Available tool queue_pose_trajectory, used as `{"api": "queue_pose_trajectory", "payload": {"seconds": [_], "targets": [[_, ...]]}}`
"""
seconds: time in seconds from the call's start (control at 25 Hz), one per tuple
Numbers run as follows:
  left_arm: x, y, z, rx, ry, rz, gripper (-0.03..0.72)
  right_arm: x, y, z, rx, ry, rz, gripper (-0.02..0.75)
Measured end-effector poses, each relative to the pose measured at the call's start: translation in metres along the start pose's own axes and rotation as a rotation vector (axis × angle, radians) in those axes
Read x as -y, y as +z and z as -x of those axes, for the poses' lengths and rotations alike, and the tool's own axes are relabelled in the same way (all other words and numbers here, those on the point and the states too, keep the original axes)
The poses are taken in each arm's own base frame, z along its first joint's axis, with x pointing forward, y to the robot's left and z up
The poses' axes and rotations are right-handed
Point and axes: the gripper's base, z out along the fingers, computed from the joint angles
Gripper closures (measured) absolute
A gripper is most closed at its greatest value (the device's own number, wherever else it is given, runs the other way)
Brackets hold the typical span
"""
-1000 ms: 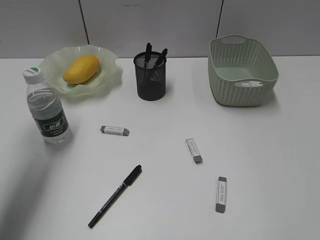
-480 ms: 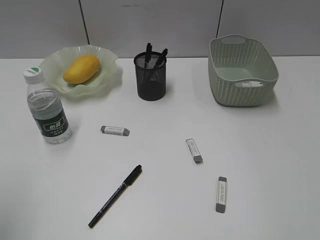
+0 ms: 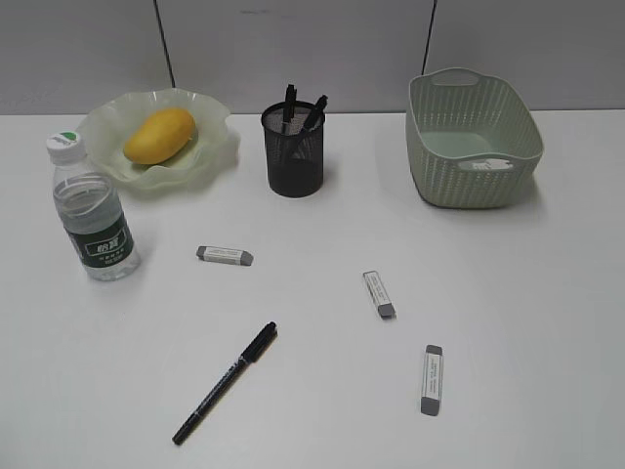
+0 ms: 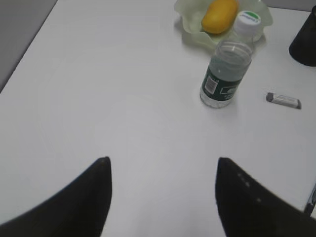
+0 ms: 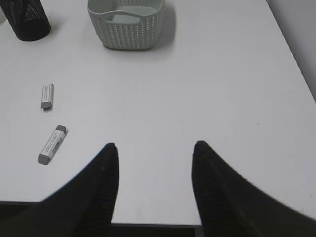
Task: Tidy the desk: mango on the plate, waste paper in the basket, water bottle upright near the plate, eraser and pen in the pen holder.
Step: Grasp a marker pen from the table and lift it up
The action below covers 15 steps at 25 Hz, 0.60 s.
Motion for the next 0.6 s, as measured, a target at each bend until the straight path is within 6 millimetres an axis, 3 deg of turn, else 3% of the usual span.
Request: {"api": "queue_pose_trajectory", "payload": {"seconds": [0.2, 0.6], "targets": [[-0.006, -0.006, -0.023, 0.0, 0.022, 0.002, 0.186, 0.0, 0.0, 0.0, 0.0, 0.0, 0.0, 0.349], [0.001, -0.022, -0.035, 0.093, 0.157, -0.123, 0.198, 0.0, 0.0, 0.0, 0.001, 0.0, 0.0, 0.349]]}}
